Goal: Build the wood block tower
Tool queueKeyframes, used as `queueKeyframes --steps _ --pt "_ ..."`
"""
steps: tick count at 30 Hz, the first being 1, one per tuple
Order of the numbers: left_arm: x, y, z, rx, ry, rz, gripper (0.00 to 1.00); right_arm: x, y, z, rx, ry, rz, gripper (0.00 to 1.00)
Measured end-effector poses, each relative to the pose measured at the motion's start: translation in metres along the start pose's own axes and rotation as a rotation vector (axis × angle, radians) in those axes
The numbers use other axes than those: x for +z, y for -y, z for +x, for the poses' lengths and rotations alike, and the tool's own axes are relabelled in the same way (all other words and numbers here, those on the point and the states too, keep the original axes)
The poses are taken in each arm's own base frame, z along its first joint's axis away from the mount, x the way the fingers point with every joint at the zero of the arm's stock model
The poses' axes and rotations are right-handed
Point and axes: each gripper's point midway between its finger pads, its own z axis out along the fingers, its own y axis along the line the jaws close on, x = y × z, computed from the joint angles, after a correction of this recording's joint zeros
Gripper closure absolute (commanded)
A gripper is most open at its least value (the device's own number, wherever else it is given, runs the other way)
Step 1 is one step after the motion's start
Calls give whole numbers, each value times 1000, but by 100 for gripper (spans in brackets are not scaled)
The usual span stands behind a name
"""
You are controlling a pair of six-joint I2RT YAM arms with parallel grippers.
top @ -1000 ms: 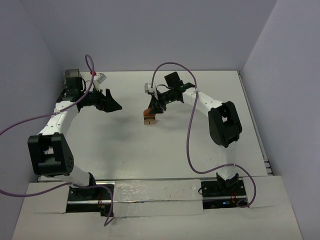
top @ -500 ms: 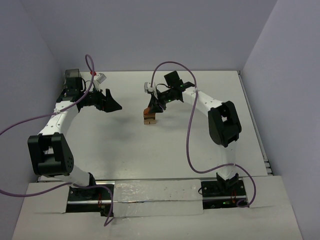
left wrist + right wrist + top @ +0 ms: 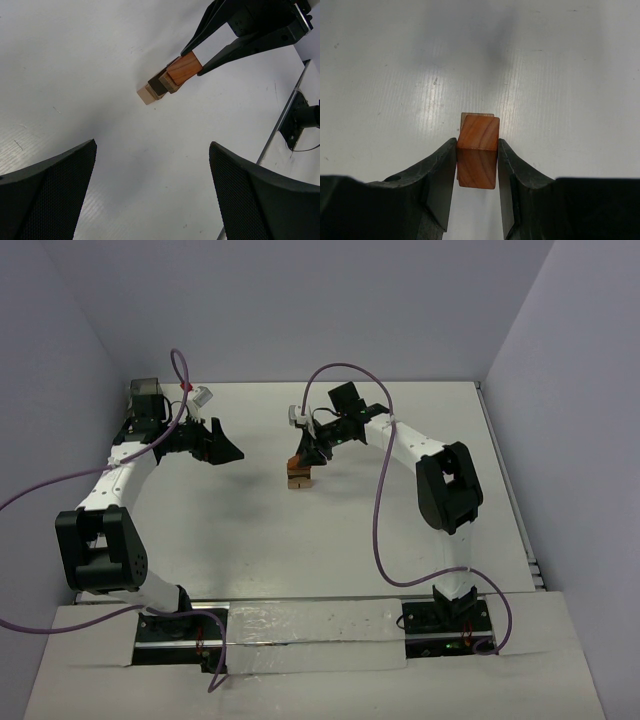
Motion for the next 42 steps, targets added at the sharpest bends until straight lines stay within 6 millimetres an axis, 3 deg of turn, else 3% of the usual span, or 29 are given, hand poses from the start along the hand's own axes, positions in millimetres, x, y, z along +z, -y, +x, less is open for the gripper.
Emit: queueKeyframes --steps 35,40,42 --pt "0 0 0 0 0 1 1 7 -3 4 7 -1 -19 83" --pt "0 0 0 -1 -1 4 1 7 -3 4 5 0 -21 75" --pt "0 0 0 -1 -1 5 1 7 -3 4 5 0 -21 65"
